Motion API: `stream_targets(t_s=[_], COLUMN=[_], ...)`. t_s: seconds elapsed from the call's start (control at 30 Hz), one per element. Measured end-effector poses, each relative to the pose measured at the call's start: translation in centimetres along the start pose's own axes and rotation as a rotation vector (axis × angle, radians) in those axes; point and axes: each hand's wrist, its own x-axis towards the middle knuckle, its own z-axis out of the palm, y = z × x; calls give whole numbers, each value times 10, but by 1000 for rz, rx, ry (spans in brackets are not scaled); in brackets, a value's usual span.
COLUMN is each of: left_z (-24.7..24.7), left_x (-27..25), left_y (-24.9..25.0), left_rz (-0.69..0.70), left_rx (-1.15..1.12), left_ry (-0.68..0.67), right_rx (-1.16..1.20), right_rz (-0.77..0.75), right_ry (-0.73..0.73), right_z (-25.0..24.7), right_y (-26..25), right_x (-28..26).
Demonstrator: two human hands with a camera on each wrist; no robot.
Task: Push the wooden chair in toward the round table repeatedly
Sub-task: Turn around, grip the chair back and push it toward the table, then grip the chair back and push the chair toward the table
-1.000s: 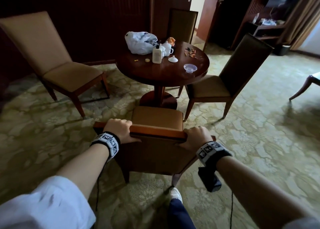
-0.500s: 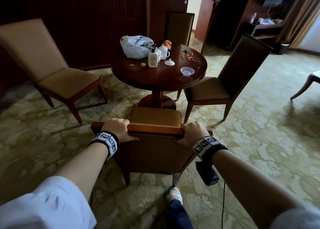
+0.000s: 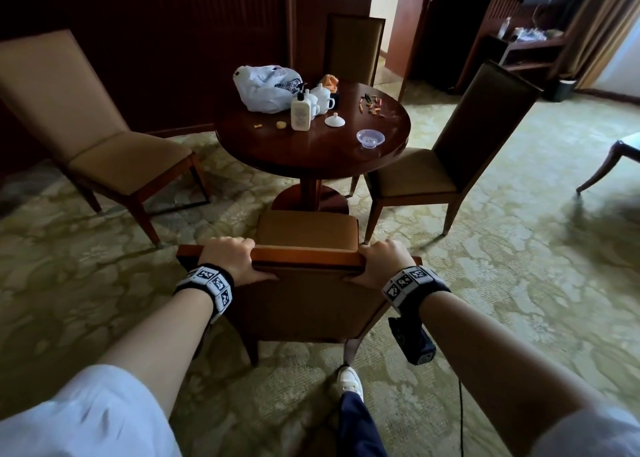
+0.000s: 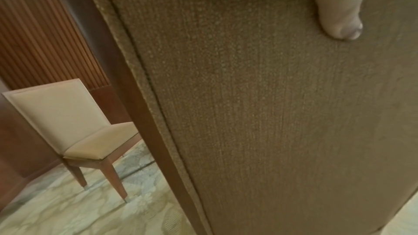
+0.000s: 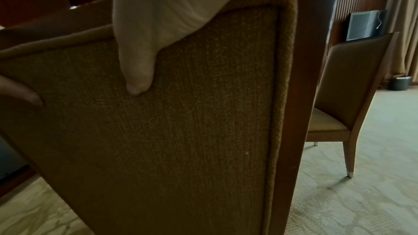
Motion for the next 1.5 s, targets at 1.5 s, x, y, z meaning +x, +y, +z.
stream_targets(t_s=[1.5], left_z=[-122], left_x=[-142], left_y=[-269], left_rz=[-836], left_rx=[-216], left_ry=[-8], right_rx=[508], right_rz=[-324], right_ry=[136], right_z=[-253], right_y=[-264], right_x=[101])
